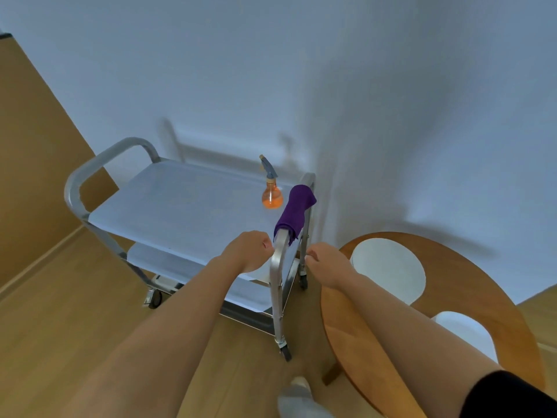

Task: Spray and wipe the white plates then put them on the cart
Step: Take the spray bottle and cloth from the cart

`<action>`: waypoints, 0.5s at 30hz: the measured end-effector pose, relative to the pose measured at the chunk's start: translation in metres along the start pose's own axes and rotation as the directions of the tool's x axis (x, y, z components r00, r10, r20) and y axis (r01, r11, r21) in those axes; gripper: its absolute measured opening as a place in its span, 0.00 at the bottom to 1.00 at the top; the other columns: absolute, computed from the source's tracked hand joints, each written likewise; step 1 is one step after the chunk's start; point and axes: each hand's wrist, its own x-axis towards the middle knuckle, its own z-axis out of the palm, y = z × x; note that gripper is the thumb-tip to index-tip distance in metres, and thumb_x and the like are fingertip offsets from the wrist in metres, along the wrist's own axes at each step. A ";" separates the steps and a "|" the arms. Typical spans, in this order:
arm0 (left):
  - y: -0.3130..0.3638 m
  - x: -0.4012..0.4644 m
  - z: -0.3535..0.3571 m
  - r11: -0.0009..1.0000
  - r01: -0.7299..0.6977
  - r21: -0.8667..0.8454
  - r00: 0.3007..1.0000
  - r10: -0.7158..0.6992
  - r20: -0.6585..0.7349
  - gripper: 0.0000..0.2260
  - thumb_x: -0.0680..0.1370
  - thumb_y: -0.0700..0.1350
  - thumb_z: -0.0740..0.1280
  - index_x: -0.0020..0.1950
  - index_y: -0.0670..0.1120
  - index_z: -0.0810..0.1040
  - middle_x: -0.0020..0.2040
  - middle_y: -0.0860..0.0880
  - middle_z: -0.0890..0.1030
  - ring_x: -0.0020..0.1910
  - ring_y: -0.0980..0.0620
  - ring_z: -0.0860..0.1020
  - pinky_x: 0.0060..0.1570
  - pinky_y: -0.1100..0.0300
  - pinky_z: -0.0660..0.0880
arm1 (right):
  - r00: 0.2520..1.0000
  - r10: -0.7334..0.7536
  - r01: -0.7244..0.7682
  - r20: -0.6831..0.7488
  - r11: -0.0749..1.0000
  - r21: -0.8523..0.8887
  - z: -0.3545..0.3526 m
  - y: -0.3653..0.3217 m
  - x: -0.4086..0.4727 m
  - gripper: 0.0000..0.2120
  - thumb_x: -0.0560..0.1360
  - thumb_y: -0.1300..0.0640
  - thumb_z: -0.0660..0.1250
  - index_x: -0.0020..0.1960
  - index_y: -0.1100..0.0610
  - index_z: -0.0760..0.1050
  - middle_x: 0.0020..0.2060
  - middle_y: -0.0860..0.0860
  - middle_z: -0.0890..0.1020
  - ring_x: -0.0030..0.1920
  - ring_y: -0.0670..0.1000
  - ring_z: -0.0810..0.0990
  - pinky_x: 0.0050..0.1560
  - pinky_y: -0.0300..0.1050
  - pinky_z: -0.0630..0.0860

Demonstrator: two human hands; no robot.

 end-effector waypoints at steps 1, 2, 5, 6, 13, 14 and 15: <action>-0.001 0.008 -0.002 1.000 -0.004 0.001 1.000 0.004 0.005 0.11 0.81 0.46 0.57 0.53 0.40 0.75 0.50 0.42 0.80 0.49 0.46 0.77 0.52 0.56 0.73 | 1.000 0.009 -0.009 -0.002 1.000 0.008 -0.001 0.001 0.007 0.12 0.80 0.55 0.55 0.47 0.61 0.73 0.41 0.57 0.77 0.41 0.52 0.76 0.46 0.45 0.75; -0.002 0.016 -0.004 1.000 -0.007 0.001 1.000 0.007 0.008 0.11 0.81 0.46 0.58 0.53 0.40 0.76 0.51 0.42 0.80 0.50 0.46 0.77 0.52 0.56 0.73 | 1.000 0.011 -0.011 -0.005 1.000 0.014 -0.002 0.002 0.015 0.12 0.80 0.54 0.55 0.47 0.61 0.73 0.42 0.58 0.77 0.41 0.52 0.76 0.46 0.46 0.75; -0.003 0.044 -0.012 1.000 -0.013 0.007 1.000 0.013 0.006 0.11 0.81 0.46 0.58 0.54 0.40 0.76 0.50 0.43 0.79 0.50 0.46 0.77 0.52 0.56 0.73 | 1.000 -0.004 0.005 -0.021 1.000 0.019 -0.007 0.002 0.040 0.14 0.80 0.47 0.55 0.45 0.56 0.71 0.35 0.49 0.73 0.38 0.45 0.72 0.43 0.42 0.72; -0.003 0.055 -0.015 1.000 -0.016 0.007 1.000 0.016 0.004 0.11 0.80 0.46 0.58 0.53 0.41 0.76 0.50 0.44 0.79 0.49 0.46 0.77 0.51 0.56 0.73 | 1.000 -0.006 0.007 -0.029 0.999 0.031 -0.010 0.002 0.050 0.15 0.80 0.45 0.55 0.45 0.55 0.70 0.35 0.47 0.72 0.37 0.45 0.72 0.43 0.41 0.70; 0.005 0.129 -0.032 0.998 -0.057 -0.010 0.998 0.057 0.023 0.12 0.79 0.44 0.59 0.36 0.44 0.68 0.33 0.49 0.72 0.34 0.52 0.70 0.38 0.60 0.68 | 0.989 0.009 0.005 -0.144 0.995 0.095 -0.034 0.008 0.114 0.16 0.80 0.46 0.55 0.48 0.57 0.73 0.39 0.50 0.76 0.41 0.47 0.75 0.44 0.39 0.71; 0.004 0.137 -0.033 0.999 -0.051 -0.005 0.998 0.051 0.022 0.12 0.79 0.44 0.58 0.36 0.44 0.68 0.32 0.49 0.72 0.32 0.53 0.70 0.35 0.61 0.68 | 0.988 0.008 0.004 -0.154 0.997 0.080 -0.037 0.009 0.122 0.17 0.80 0.46 0.55 0.52 0.58 0.74 0.43 0.50 0.77 0.45 0.48 0.76 0.47 0.40 0.72; 0.004 0.143 -0.034 0.999 -0.047 0.005 0.999 0.047 0.021 0.10 0.79 0.45 0.58 0.39 0.42 0.70 0.32 0.49 0.72 0.33 0.52 0.71 0.35 0.61 0.67 | 0.986 0.010 0.001 -0.164 0.998 0.068 -0.039 0.009 0.129 0.18 0.80 0.45 0.56 0.55 0.58 0.73 0.47 0.51 0.77 0.48 0.49 0.76 0.49 0.41 0.73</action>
